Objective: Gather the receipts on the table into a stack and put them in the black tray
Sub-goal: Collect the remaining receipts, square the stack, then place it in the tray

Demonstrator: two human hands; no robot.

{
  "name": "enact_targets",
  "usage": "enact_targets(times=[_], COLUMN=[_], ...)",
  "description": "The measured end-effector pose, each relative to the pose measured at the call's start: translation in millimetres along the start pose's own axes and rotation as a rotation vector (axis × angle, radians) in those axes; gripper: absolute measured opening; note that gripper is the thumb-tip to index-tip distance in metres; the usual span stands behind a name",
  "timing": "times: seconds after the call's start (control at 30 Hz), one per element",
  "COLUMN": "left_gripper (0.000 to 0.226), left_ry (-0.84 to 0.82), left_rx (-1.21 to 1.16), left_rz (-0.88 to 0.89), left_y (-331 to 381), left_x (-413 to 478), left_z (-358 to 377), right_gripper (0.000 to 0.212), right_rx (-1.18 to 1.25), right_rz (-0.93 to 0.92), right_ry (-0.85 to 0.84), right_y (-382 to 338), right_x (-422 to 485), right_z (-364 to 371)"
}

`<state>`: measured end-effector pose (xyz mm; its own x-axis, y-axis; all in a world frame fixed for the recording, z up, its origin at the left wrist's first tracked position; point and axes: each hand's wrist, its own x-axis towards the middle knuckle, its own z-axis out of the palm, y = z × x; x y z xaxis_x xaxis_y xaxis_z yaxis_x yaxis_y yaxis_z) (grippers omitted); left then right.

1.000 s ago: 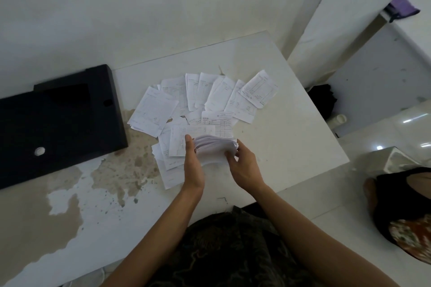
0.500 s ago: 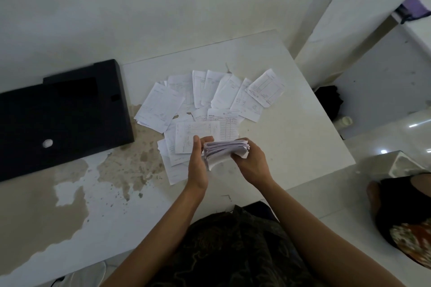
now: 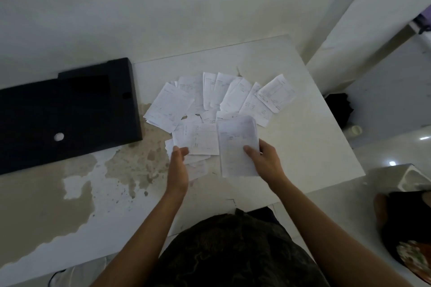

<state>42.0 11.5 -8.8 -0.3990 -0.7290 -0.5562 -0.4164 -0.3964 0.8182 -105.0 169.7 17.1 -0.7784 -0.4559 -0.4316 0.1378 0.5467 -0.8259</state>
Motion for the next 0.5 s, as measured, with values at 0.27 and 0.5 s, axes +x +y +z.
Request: enact_targets(times=[0.27, 0.5], left_gripper=[0.046, 0.051], left_ry=[-0.019, -0.132], left_rx=[0.358, 0.442], left_rz=[-0.067, -0.067], left_y=[-23.5, -24.7], left_x=[23.9, 11.6], left_z=[-49.4, -56.3], right_gripper=[0.029, 0.042], right_rx=[-0.510, -1.068], right_rz=[-0.278, -0.388], right_ry=[-0.315, -0.488], right_y=[-22.4, -23.9], right_x=[76.6, 119.2], right_z=[28.1, 69.2])
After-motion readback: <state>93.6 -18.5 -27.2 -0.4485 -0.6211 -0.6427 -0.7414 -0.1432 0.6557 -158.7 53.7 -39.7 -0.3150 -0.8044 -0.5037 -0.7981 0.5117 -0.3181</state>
